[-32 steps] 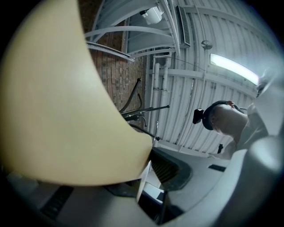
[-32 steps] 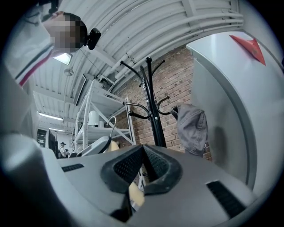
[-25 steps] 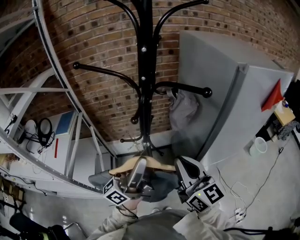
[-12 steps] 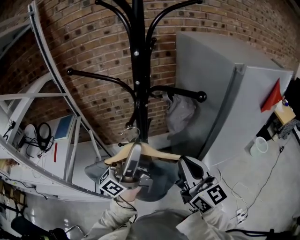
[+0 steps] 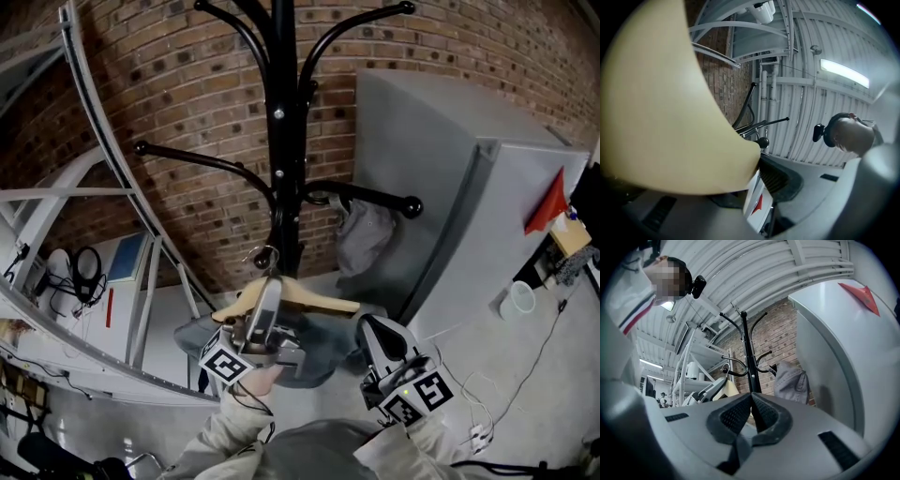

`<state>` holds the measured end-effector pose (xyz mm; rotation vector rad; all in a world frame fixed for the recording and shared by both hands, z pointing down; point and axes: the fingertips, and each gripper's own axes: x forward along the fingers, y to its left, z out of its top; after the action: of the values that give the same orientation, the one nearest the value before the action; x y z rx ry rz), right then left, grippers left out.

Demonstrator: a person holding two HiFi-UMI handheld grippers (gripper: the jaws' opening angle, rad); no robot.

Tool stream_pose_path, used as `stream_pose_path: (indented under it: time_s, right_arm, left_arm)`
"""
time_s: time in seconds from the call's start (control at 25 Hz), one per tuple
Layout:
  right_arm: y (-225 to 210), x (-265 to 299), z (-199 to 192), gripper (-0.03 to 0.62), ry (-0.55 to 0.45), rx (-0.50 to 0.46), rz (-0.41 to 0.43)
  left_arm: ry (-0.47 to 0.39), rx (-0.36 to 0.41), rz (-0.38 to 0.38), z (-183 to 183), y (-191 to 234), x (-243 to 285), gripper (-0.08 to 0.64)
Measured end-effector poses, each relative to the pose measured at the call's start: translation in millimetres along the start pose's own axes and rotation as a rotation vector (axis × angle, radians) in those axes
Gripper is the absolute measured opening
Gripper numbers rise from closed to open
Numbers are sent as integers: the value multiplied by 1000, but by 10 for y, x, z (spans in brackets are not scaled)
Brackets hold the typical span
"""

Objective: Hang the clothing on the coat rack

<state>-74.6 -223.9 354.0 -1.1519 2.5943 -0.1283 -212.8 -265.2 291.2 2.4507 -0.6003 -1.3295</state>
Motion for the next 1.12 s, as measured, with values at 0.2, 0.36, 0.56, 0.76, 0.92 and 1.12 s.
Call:
stream_pose_path:
  time_s: [0.2, 0.36, 0.56, 0.76, 0.92, 1.12]
  right_arm:
    - [-4, 56, -28, 25, 5, -3, 6]
    - [-46, 75, -37, 25, 9, -4, -1]
    - [-96, 100, -66, 25, 16, -6, -9]
    - [-121, 141, -88, 25, 22, -3, -13]
    - [-136, 174, -111, 25, 26, -2, -15]
    - [-132, 204, -158, 25, 33, 5, -10]
  left_arm:
    - [7, -12, 8, -25, 140, 4, 103]
    - [16, -18, 10, -62, 233, 19, 103]
    - [22, -38, 25, -115, 396, 3, 103]
    - [24, -51, 36, -137, 505, -2, 103]
    - [20, -58, 48, -151, 566, -12, 103]
    - [22, -58, 49, -173, 636, -30, 104]
